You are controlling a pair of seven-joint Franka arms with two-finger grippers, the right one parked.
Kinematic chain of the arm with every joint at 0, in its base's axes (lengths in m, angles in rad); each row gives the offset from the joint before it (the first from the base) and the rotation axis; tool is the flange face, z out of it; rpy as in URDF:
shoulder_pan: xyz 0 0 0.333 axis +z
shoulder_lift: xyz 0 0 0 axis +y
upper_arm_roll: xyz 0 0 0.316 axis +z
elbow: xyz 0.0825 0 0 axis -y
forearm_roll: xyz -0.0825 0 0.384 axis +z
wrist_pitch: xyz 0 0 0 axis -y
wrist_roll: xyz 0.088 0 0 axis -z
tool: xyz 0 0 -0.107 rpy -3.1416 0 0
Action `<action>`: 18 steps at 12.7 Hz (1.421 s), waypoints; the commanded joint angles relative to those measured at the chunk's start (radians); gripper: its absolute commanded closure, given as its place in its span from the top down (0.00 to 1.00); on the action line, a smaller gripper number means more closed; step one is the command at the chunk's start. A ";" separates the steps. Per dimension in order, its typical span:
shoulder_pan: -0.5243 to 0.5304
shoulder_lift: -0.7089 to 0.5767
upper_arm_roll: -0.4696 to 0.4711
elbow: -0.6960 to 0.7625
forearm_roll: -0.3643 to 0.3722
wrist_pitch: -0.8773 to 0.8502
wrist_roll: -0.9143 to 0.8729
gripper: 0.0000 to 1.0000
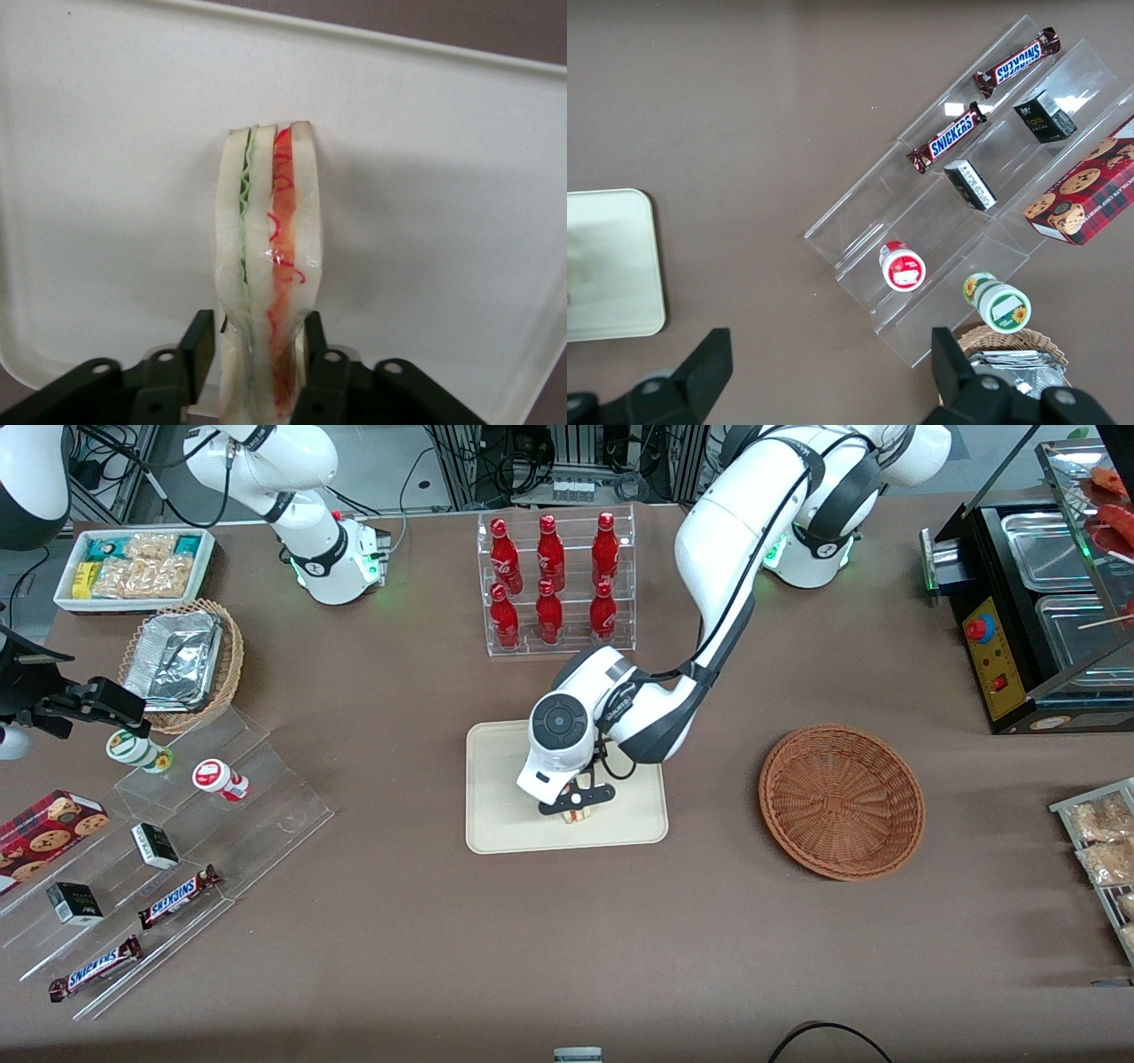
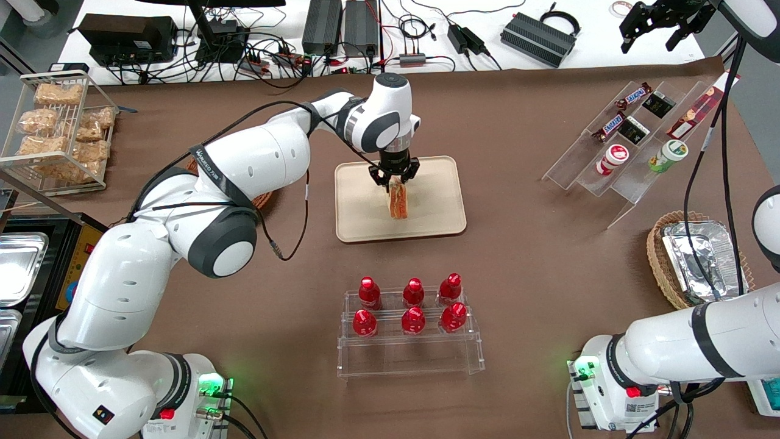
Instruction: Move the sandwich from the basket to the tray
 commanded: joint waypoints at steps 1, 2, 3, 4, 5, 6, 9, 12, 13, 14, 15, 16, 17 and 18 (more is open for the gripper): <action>0.005 -0.028 0.009 0.022 -0.013 -0.023 -0.004 1.00; 0.005 -0.048 0.012 0.022 -0.010 -0.035 -0.003 1.00; 0.006 -0.068 0.014 0.021 -0.012 -0.046 -0.001 1.00; 0.021 -0.086 0.014 0.019 -0.013 -0.063 0.000 1.00; 0.043 -0.103 0.011 0.019 -0.015 -0.087 0.002 1.00; 0.061 -0.123 0.011 0.019 -0.013 -0.110 0.023 1.00; 0.090 -0.216 0.032 -0.020 -0.007 -0.239 0.219 1.00; 0.181 -0.360 0.043 -0.197 0.037 -0.244 0.332 1.00; 0.216 -0.402 0.043 -0.244 0.037 -0.246 0.391 1.00; 0.247 -0.442 0.043 -0.292 0.039 -0.244 0.429 1.00; 0.288 -0.485 0.043 -0.338 0.039 -0.241 0.488 1.00; 0.320 -0.526 0.043 -0.375 0.039 -0.243 0.556 1.00; 0.363 -0.567 0.043 -0.419 0.039 -0.243 0.630 1.00; 0.408 -0.612 0.043 -0.464 0.039 -0.241 0.699 1.00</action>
